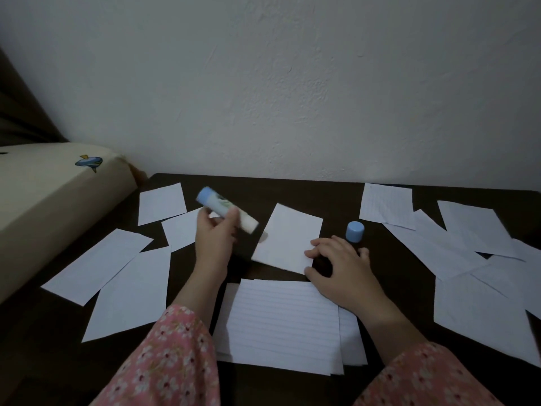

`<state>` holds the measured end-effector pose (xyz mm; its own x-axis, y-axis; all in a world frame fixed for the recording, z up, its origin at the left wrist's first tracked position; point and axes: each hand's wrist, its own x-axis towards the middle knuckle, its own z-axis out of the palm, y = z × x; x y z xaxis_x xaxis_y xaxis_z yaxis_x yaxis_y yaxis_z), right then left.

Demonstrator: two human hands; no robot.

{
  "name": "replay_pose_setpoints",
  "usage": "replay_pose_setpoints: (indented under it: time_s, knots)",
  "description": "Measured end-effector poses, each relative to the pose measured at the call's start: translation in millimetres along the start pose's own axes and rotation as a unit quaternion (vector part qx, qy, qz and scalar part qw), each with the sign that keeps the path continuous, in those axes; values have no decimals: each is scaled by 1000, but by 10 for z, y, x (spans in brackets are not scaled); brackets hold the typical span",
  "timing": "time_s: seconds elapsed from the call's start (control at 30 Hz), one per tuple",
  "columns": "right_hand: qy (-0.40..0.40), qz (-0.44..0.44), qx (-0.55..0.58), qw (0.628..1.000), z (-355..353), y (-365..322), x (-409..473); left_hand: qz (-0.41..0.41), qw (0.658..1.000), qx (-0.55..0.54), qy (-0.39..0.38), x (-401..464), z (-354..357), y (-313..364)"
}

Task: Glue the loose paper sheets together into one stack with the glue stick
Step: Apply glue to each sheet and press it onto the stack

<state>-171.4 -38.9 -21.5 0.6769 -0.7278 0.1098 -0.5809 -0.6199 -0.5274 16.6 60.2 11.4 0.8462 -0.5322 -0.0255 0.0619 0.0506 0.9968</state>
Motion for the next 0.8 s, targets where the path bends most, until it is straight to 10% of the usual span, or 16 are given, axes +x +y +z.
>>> replay_pose_setpoints:
  time_s: [0.13, 0.47, 0.8]
  knots:
    - [49, -38, 47, 997, 4, 10, -27, 1, 997, -9, 71, -5, 65, 79]
    - [-36, 5, -61, 997, 36, -5, 67, 168, 963, 192, -86, -148, 307, 124]
    - [-48, 3, -44, 998, 26, -8, 48, 160, 942, 256, -148, -85, 630, -7]
